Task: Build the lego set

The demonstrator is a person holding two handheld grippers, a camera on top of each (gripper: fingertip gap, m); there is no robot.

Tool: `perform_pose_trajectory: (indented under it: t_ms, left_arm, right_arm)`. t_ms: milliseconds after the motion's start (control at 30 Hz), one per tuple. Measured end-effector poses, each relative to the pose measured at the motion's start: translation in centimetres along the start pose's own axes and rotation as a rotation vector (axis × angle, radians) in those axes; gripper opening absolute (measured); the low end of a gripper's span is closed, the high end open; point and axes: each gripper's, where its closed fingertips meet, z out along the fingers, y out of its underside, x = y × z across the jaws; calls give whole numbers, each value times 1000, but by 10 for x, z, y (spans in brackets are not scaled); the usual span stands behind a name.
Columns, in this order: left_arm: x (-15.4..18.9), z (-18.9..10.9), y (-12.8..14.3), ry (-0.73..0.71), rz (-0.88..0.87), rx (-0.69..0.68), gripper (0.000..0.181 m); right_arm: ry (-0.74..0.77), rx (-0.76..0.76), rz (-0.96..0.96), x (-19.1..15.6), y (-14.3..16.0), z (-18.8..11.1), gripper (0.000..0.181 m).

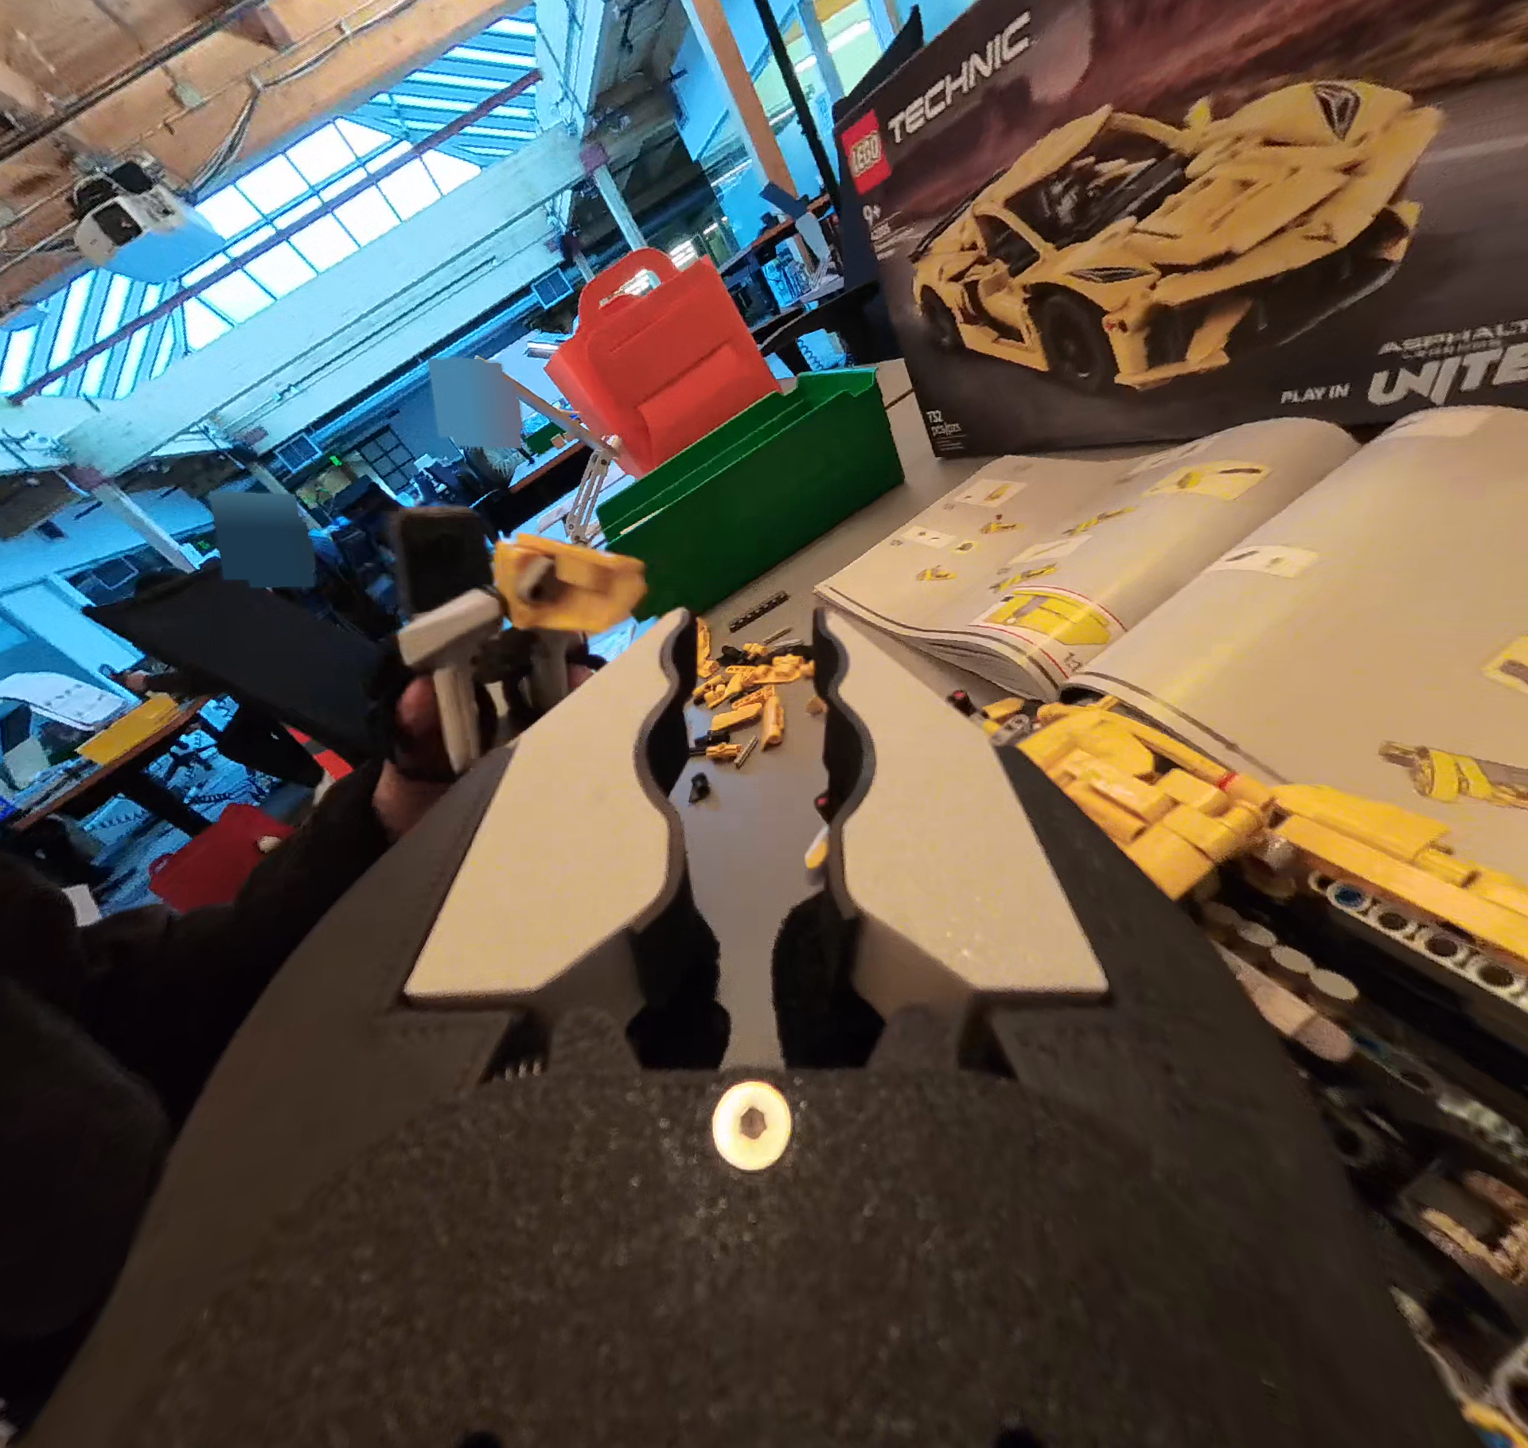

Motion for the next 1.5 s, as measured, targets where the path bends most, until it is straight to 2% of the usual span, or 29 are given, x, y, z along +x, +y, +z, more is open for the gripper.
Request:
perform_pose_trajectory:
  t_ms: [100, 333, 533, 633, 767, 900, 1067, 1200, 1333, 1400, 1500]
  left_arm:
    - [5, -9, -14, 133, -177, 89, 12]
    - [13, -12, -15, 226, -250, 86, 11]
    - [24, -6, -3, 255, -205, 9, 12]
    - [28, -3, 4, 272, -213, -33, 11]
    - [22, 2, 16, 230, -209, -91, 12]
    - [8, 1, 15, 177, -247, -83, 18]
    - [3, 1, 17, 158, -258, -97, 26]
    - [5, 1, 21, 155, -228, -124, 16]
    - [5, 0, 18, 155, -240, -102, 16]
    - [6, -3, 5, 154, -205, -34, 16]
    - [6, -11, -20, 117, -78, 112, 16]
  right_arm:
    - [-29, -47, 70, -1, 6, 2, 25]
    - [-401, -98, 323, -48, 10, 5, 25]
    - [-577, -97, 434, -70, 7, 1, 21]
    - [-568, -118, 424, -70, 11, 3, 18]
    - [-520, -127, 419, -62, 14, 5, 3]
    - [-406, -165, 332, -48, 22, 7, 0]
    - [-339, -239, 130, -50, 33, 8, 0]
    - [-369, -288, 134, -56, 41, 8, 0]
    - [-345, -216, 108, -54, 29, 10, 2]
    - [-226, -92, -9, -46, 8, 7, 14]
    - [-194, 32, -170, -69, -13, 1, 20]
